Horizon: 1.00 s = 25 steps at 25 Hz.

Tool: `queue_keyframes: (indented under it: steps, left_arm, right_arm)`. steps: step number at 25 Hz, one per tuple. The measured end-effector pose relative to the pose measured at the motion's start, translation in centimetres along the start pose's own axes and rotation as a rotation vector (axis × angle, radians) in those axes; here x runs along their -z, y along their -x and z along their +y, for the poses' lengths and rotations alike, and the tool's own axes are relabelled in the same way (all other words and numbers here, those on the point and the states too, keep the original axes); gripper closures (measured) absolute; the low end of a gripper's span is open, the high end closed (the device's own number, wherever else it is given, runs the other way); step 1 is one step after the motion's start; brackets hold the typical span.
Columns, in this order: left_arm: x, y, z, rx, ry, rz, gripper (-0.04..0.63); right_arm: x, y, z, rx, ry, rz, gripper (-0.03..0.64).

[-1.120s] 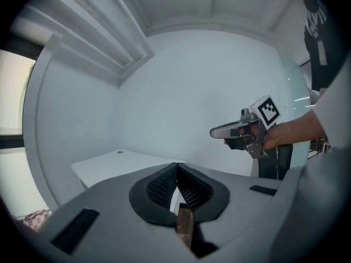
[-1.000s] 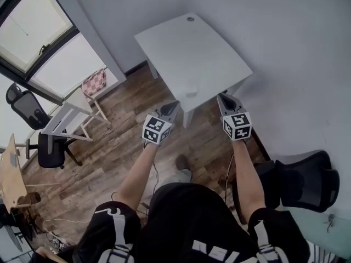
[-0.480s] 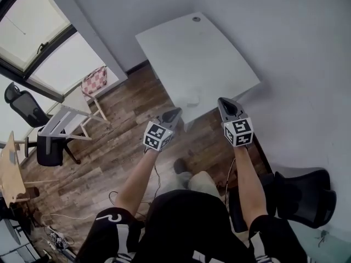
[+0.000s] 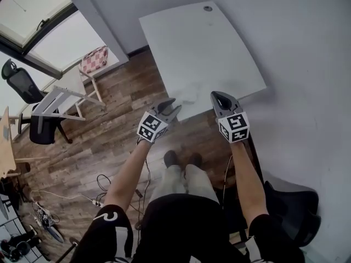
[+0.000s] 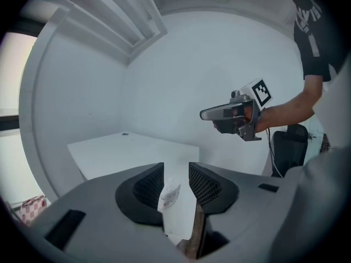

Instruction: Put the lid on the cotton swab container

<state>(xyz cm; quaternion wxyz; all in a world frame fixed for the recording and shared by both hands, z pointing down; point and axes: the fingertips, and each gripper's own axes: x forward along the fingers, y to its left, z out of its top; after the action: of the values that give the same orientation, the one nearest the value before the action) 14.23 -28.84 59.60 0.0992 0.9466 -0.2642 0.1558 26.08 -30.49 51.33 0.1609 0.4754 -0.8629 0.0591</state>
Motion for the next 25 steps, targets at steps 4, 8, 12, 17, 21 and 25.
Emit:
queue_keyframes:
  steps: [4,8,12,17,21,25]
  left_arm:
    - [1.8,-1.6,0.5,0.002,0.008,0.017,0.414]
    - [3.9,-3.4,1.1,-0.003,0.023,0.039,0.377]
    - [7.0,-5.0,1.1,-0.001,0.019,0.092,0.309]
    - [8.6,-6.7,1.5,0.029,-0.001,0.094,0.300]
    - [10.1,-8.7,2.4,0.060,-0.013,0.099,0.295]
    - [11.0,-10.3,2.8,0.099,-0.024,0.084,0.296]
  right_arm:
    - [0.9,-1.9,-0.2,-0.062,0.011,-0.006,0.603]
    - [2.0,-3.8,-0.4,-0.105,0.008,-0.016,0.603]
    - [3.6,-5.4,0.0,-0.136,0.005,-0.017,0.603]
    - [4.6,-6.7,-0.2,-0.174,0.025,-0.014,0.603]
    - [5.9,-8.2,-1.0,-0.192,0.027,-0.023,0.603]
    - [7.3,-9.9,-1.7,-0.202,0.012,-0.035,0.603]
